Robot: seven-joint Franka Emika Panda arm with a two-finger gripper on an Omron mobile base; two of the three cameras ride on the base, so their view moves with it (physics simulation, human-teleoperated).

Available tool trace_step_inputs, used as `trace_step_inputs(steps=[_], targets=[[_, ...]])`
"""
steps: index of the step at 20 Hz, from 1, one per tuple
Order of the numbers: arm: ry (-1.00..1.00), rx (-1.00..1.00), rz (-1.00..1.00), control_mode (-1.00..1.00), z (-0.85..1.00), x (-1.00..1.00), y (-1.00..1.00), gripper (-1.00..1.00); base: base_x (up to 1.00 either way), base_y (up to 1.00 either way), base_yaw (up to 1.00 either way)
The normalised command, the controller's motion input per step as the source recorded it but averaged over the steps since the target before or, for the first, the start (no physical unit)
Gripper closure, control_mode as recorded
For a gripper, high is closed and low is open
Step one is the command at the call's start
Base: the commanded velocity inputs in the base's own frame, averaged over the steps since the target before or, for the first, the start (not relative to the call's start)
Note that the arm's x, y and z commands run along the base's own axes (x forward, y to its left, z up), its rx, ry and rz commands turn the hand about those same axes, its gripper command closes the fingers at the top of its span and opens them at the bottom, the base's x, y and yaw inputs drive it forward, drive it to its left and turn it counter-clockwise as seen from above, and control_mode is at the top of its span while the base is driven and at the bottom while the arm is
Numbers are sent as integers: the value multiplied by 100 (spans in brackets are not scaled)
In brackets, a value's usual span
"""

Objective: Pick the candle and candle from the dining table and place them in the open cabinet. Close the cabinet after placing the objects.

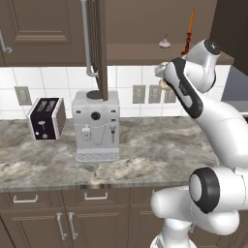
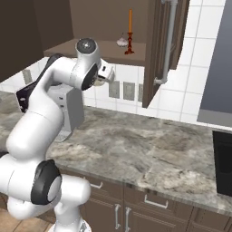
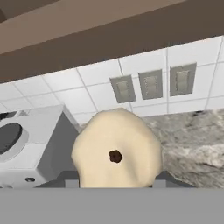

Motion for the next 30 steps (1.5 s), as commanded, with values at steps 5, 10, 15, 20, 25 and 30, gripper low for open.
trace_step_inputs(steps=[5,10,15,20,25,30], targets=[[-7,1,0,-100,50,17,16,100,0,0,0],[-9,4,0,-100,33,33,22,100,0,0,0],[-12,1,0,-100,22,31,22,100,0,0,0],[-15,4,0,-100,46,16,23,100,0,0,0],[-13,5,0,-100,31,1,27,100,0,0,0],[-11,3,0,-100,7,0,26,100,0,0,0]])
